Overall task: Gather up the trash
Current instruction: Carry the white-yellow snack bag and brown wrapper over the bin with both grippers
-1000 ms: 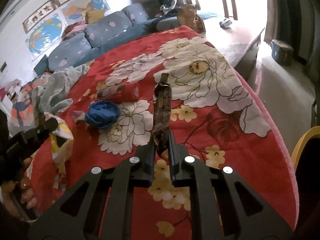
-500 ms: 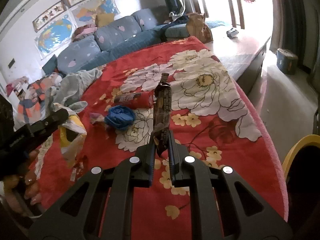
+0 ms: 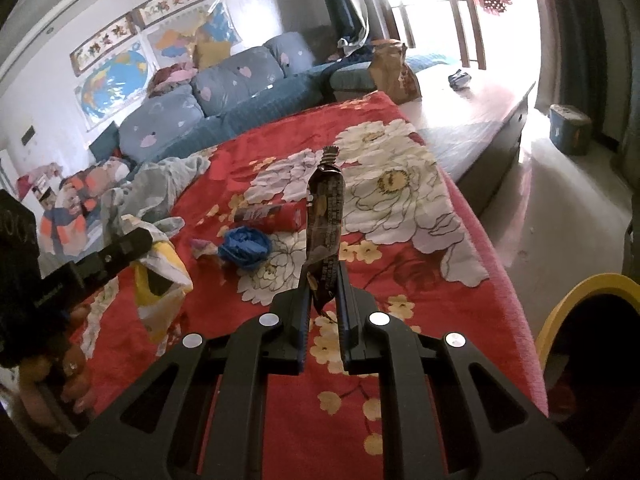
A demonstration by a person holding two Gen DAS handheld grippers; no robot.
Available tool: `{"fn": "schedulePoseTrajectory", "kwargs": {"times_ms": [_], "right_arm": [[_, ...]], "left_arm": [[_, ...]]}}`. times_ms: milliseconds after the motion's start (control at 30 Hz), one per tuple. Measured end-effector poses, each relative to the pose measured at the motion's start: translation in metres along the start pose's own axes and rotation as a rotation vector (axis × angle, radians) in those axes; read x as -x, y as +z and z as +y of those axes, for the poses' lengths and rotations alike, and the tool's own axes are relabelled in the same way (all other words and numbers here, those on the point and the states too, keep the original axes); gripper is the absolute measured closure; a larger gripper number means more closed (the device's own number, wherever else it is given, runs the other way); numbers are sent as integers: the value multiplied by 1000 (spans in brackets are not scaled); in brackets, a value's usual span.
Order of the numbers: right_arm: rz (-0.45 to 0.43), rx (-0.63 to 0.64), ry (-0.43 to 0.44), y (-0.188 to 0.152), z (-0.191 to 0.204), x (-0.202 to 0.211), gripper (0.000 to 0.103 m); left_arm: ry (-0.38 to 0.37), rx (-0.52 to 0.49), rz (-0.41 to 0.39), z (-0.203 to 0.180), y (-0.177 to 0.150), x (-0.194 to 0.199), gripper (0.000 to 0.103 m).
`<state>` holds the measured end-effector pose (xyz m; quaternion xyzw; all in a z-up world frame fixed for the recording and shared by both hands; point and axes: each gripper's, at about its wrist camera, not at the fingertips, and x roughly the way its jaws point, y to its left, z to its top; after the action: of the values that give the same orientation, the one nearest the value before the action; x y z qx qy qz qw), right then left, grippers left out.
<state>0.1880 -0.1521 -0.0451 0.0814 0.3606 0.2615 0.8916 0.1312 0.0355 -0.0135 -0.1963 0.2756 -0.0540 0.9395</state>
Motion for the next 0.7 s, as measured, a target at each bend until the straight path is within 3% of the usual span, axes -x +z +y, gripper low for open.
{"fn": "schedulePoseTrajectory", "kwargs": {"times_ms": [700], "right_arm": [[-54, -67, -56, -2, -40, 40, 95]], "left_arm": [[-74, -112, 47, -56, -14, -13, 70]]}}
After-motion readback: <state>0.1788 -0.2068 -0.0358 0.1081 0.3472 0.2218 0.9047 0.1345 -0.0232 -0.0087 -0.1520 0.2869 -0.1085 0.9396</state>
